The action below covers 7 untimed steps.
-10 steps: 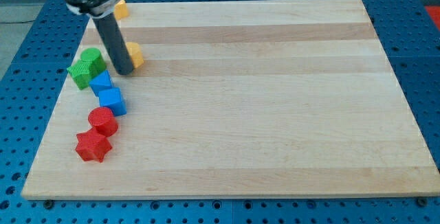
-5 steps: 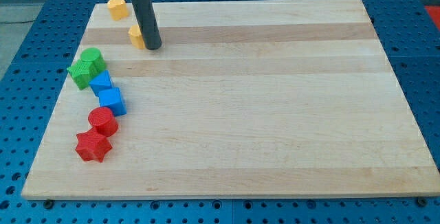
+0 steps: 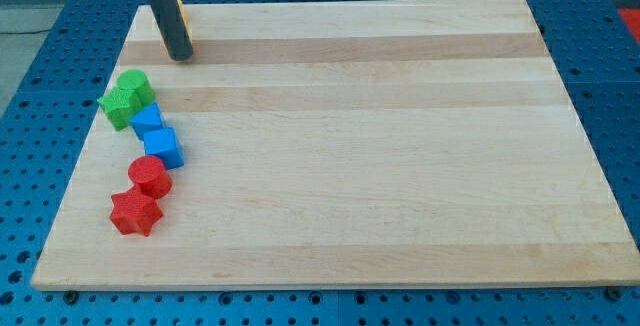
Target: Push the yellow hexagon close to the yellow heart
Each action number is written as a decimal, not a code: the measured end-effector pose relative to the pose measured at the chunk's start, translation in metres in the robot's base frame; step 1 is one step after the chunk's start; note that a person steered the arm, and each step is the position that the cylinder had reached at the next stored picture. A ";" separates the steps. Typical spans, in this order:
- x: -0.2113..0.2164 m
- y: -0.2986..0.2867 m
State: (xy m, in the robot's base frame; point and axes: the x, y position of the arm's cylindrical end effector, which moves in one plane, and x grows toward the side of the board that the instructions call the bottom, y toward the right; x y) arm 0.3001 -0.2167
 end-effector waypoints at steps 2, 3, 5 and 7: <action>-0.012 -0.009; -0.024 -0.009; -0.029 -0.009; 0.024 0.064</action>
